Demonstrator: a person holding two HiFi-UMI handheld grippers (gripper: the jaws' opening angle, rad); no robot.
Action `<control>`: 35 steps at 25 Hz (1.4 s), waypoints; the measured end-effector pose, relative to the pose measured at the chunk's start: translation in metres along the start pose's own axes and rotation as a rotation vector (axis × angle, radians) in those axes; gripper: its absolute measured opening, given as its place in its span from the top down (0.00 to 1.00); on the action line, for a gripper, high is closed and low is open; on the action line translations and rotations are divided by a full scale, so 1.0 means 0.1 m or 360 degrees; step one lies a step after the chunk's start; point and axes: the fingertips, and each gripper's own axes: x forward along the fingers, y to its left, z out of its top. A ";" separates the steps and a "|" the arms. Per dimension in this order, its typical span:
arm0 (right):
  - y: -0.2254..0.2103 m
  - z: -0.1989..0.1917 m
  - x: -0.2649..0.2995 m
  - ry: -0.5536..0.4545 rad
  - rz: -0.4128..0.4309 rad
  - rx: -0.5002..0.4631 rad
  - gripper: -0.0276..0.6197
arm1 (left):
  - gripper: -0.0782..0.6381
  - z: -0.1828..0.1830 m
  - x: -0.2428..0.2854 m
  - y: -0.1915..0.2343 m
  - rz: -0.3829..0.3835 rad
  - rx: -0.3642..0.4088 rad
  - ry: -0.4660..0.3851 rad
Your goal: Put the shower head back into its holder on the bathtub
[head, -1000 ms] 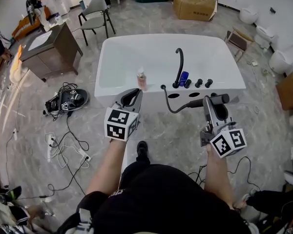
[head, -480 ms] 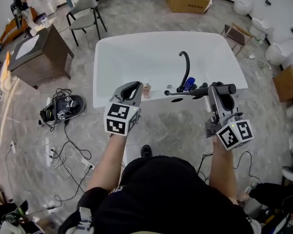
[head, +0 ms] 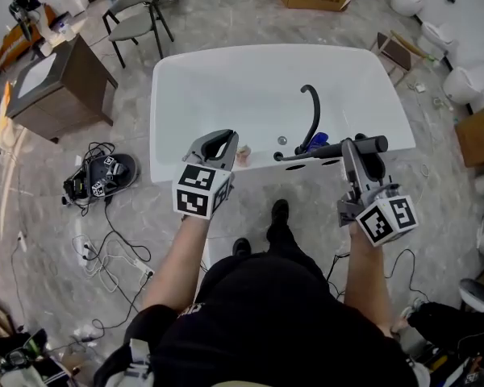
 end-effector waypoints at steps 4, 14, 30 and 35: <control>-0.42 -0.16 0.39 0.0047 0.0040 0.0034 0.73 | 0.84 -0.01 0.49 0.06 0.0010 -0.0010 0.0059; -1.42 -0.56 1.34 0.0282 0.0269 0.0083 0.73 | 0.84 0.06 1.79 0.28 0.0118 -0.0103 0.0224; -1.70 -1.49 1.75 0.0653 0.0408 0.0205 0.73 | 0.84 -0.43 2.46 0.27 0.0115 -0.0188 0.0395; -1.59 -1.88 1.78 0.0789 0.0347 0.0197 0.73 | 0.84 -0.71 2.42 0.32 0.0061 -0.0240 0.0431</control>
